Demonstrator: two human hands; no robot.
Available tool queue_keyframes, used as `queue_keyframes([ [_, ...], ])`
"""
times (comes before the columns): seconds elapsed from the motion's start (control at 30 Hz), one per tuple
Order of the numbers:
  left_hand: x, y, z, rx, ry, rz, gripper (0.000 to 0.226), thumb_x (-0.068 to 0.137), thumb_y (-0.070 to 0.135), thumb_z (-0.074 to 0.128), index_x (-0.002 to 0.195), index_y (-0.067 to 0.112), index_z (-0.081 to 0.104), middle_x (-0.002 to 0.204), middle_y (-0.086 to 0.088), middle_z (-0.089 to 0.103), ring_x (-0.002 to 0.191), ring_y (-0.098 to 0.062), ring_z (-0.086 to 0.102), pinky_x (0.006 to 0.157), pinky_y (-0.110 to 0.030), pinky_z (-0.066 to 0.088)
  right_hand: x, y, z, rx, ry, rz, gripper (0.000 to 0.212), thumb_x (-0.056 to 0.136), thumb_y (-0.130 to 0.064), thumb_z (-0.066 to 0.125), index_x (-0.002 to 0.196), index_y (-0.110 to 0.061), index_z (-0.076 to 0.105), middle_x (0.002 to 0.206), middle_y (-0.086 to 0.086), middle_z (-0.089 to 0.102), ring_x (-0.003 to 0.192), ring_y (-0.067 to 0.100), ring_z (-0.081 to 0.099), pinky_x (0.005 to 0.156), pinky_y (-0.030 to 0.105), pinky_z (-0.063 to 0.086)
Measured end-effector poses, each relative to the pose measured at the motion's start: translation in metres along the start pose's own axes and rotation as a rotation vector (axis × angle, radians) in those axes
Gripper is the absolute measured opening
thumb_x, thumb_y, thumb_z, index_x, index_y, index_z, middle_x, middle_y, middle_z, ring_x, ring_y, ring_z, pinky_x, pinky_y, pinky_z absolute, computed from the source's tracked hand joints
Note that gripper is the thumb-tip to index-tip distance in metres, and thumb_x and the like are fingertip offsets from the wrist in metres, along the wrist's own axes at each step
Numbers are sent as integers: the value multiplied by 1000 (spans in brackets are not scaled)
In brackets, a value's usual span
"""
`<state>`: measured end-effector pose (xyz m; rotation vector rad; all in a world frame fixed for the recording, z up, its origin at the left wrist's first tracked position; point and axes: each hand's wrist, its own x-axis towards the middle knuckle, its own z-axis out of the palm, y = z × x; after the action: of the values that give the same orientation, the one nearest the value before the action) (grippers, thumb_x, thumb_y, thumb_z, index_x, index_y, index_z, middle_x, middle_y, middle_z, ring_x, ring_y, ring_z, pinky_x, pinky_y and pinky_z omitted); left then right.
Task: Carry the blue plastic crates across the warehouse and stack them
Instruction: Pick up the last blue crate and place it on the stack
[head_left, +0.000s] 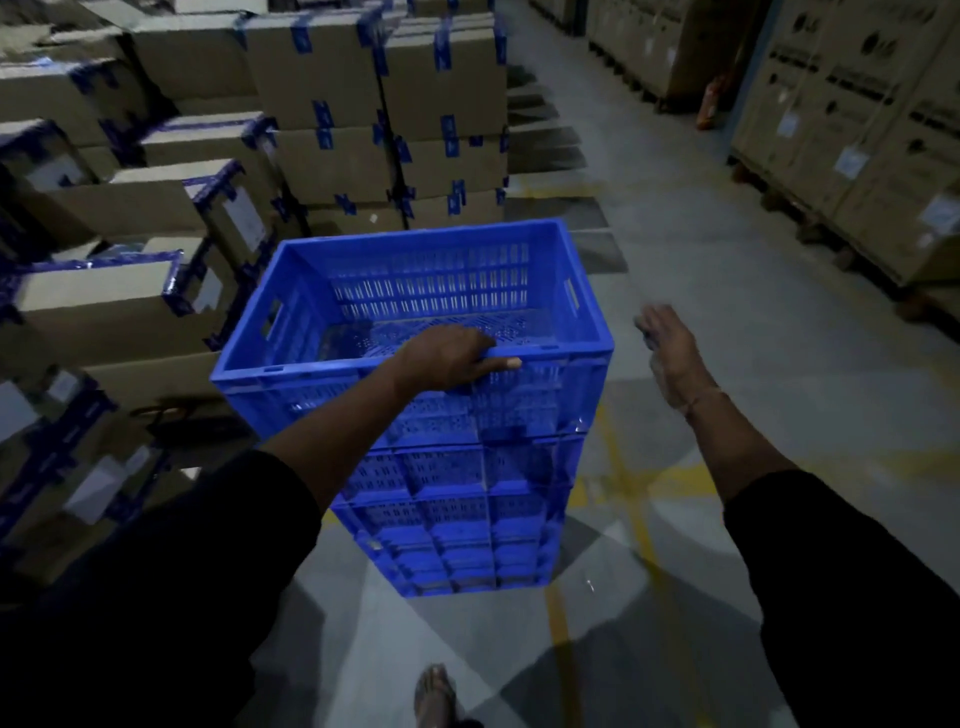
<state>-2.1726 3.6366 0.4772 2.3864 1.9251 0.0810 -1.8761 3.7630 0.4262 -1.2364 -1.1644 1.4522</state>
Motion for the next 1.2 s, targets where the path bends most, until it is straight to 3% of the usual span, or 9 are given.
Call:
queue_keyframes([
  [0.1,8,1,3,63,-8,10,69,95,72,33,82,11,65,66,-10,60,56,-24,54,48,-32,33,-2,34,-26,123,214,36,47,105,-38,37,147,-18,35,147,6,45,128,13,49,115,34,20],
  [0.23,14,-7,4,94,-14,11,79,86,78,21,89,14,66,73,-11,65,62,-27,59,57,-38,47,-16,115,33,281,4,186,75,80,-78,51,129,-22,61,131,-3,60,121,19,56,106,42,40],
  [0.4,17,-8,6,129,-7,10,83,83,78,16,95,13,67,77,-12,67,66,-29,60,59,-40,49,-42,92,51,335,-100,197,41,103,-43,42,97,-26,78,96,2,76,91,26,70,79,41,58],
  [0.53,21,-3,10,131,21,15,83,84,80,16,93,15,67,75,-10,66,65,-28,60,59,-38,49,6,124,22,370,21,265,91,65,-82,62,132,-20,58,130,3,57,137,27,43,112,44,33],
  [0.73,17,1,-2,105,46,21,69,92,75,26,93,18,66,75,-8,65,64,-27,60,62,-42,53,-41,79,59,274,-82,204,39,104,-41,38,115,-17,67,97,0,76,94,31,68,72,42,59],
  [0.87,18,-4,6,134,50,-7,66,95,72,30,91,18,68,71,-7,64,61,-25,59,59,-38,51,-10,65,38,157,-78,178,73,87,-63,58,135,-8,58,123,21,65,98,37,61,85,44,52],
  [0.97,13,-8,15,140,47,0,70,92,75,26,91,19,68,69,-7,63,59,-25,58,58,-41,53,-6,21,34,164,-132,50,81,84,-67,54,147,-16,44,140,1,55,122,17,55,106,35,39],
  [1.1,12,-1,6,236,56,-23,68,94,74,27,88,17,64,72,-8,63,62,-27,59,52,-34,44,-4,-54,65,-168,-202,-286,67,95,-60,43,149,-21,41,156,-5,36,143,10,31,118,32,22],
  [1.2,8,1,4,264,61,-53,65,95,74,30,88,18,61,71,-6,61,63,-26,60,54,-34,45,-8,-51,105,-738,-329,-437,78,88,-75,35,148,-25,42,153,-4,42,148,20,25,121,52,10],
])
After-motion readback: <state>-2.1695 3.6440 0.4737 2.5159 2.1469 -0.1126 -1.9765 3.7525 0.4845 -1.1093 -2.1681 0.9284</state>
